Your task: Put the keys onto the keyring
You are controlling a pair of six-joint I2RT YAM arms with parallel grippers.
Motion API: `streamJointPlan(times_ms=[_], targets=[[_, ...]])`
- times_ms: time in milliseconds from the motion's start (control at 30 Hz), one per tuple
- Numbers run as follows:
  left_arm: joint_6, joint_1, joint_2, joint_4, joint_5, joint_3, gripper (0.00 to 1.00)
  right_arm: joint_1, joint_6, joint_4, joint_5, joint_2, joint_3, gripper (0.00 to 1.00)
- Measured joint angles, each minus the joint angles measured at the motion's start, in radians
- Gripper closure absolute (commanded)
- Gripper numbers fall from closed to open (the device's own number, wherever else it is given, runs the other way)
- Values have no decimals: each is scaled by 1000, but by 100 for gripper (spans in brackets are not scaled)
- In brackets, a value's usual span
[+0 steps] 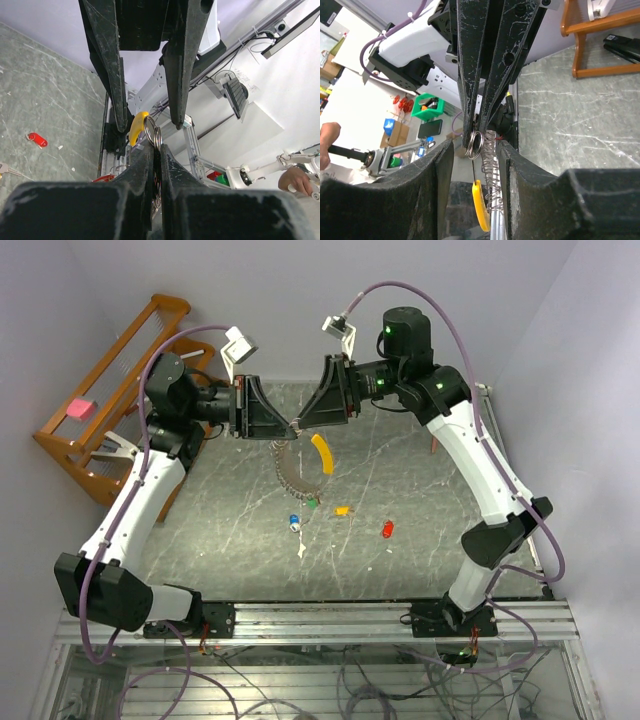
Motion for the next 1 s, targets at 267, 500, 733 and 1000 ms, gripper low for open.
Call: streamJointPlan(times_ms=[267, 500, 733, 1000], targets=[[0, 0, 6, -2, -12, 0, 93, 5, 3, -8, 20, 2, 0, 72], [0, 1, 13, -3, -17, 5, 93, 11, -2, -17, 32, 6, 0, 77], [11, 10, 23, -28, -31, 10, 93, 13, -3, -32, 47, 18, 2, 87], [54, 22, 27, -83, -38, 19, 93, 13, -2, -34, 58, 18, 2, 100]])
